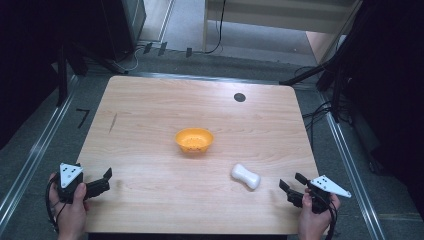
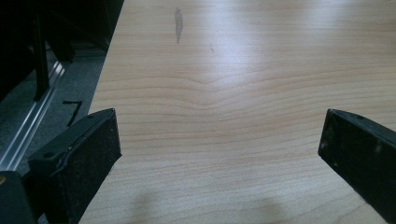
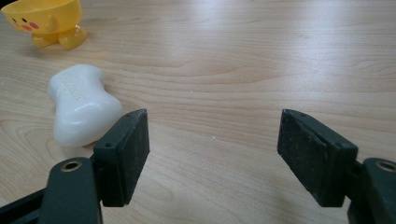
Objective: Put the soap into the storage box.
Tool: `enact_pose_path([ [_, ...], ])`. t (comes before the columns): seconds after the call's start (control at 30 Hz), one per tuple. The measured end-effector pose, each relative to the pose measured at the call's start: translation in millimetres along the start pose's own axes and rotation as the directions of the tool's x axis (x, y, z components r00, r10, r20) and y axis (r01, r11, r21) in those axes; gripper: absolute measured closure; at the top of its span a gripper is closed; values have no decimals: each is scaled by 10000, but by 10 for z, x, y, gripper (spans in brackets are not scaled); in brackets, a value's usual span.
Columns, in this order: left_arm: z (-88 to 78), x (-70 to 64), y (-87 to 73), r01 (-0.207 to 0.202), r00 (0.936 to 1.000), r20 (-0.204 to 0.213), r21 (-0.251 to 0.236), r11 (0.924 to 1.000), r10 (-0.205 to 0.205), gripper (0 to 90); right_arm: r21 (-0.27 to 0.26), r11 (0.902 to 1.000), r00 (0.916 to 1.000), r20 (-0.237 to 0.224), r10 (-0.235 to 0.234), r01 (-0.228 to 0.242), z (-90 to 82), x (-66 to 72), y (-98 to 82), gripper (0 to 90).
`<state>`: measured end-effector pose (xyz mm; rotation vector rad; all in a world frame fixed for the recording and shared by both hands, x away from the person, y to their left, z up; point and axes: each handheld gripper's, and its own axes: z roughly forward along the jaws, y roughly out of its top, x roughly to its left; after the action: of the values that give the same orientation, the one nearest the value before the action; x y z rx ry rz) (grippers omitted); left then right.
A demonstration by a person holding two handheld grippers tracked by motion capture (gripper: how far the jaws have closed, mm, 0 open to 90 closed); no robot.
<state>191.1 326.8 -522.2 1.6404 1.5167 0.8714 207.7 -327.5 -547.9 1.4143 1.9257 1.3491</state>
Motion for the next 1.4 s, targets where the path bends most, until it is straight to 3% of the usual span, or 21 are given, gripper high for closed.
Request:
enact_pose_path([
  [0.03,-3,-3,0,-92,10000,-25,9,10000,92,0,10,10000,10000,-51,52,-52,-2,-1,4,320],
  [0.07,-3,-11,-3,-96,9999,-58,-51,9999,96,0,150,9997,9985,-498,216,-208,-3,-12,12,422],
  [0.13,-12,-23,-5,-179,9998,-102,-110,9998,178,0,384,9990,9922,-1211,286,-241,11,-28,22,449],
  [0.33,-15,-17,-8,-79,9999,-115,-212,9997,77,0,986,9948,9917,-1280,-134,262,26,49,93,400],
  [0.43,-16,-30,-8,-209,9996,-168,-201,9996,205,0,1241,9918,9886,-1504,-122,311,45,95,165,488],
  [0.5,-12,-35,-8,-260,9996,-87,-167,9995,258,0,1323,9911,9787,-2047,141,134,67,107,209,465],
  [0.53,-11,-32,-6,-287,9996,-63,-135,9995,286,0,1507,9885,9780,-2077,171,148,81,122,230,429],
  [0.67,-19,-20,-10,-124,9999,-42,-183,9998,123,0,2166,9723,9811,-1876,-468,878,158,212,289,319],
  [0.8,-26,-14,-12,-82,9999,-78,-242,9997,80,0,2482,9595,9704,-2295,-758,1336,195,296,349,257],
  [0.87,-23,-23,-13,-150,9998,-110,-255,9996,148,0,2957,9431,9614,-2655,-718,1521,243,354,378,213],
  [0.9,-21,-27,-13,-180,9998,-102,-266,9995,177,0,3110,9347,9608,-2625,-894,1720,260,377,387,214],
  [0.93,-23,-28,-13,-212,9997,-87,-263,9994,210,0,3372,9187,9590,-2567,-1203,2055,284,414,400,217],
  [1.0,-25,-29,-13,-208,9997,-98,-252,9995,206,0,3545,9029,9545,-2531,-1577,2432,314,469,420,223],
  [1.07,-24,-26,-13,-172,9998,-96,-269,9995,170,0,3593,8926,9502,-2464,-1906,2722,329,500,446,233],
  [1.13,-25,-23,-13,-150,9999,-81,-255,9996,148,0,3548,8900,9470,-2461,-2065,2862,338,505,457,234],
  [1.17,-26,-17,-12,-149,9999,-42,-226,9996,148,0,3732,8738,9429,-2351,-2359,3116,352,531,488,250],
  [1.23,-24,-15,-11,-125,9999,-21,-215,9997,124,0,3876,8596,9360,-2465,-2514,3329,374,550,522,252],
  [1.3,-22,-18,-11,-118,9999,-33,-208,9997,117,0,3880,8557,9322,-2540,-2578,3424,384,559,539,252],
  [1.37,-19,-21,-10,-159,9999,-15,-168,9997,159,0,4060,8313,9198,-2624,-2918,3796,430,607,603,252],
  [1.4,-19,-21,-10,-159,9999,-15,-168,9997,159,0,4060,8313,9198,-2624,-2918,3796,430,607,603,252],
])
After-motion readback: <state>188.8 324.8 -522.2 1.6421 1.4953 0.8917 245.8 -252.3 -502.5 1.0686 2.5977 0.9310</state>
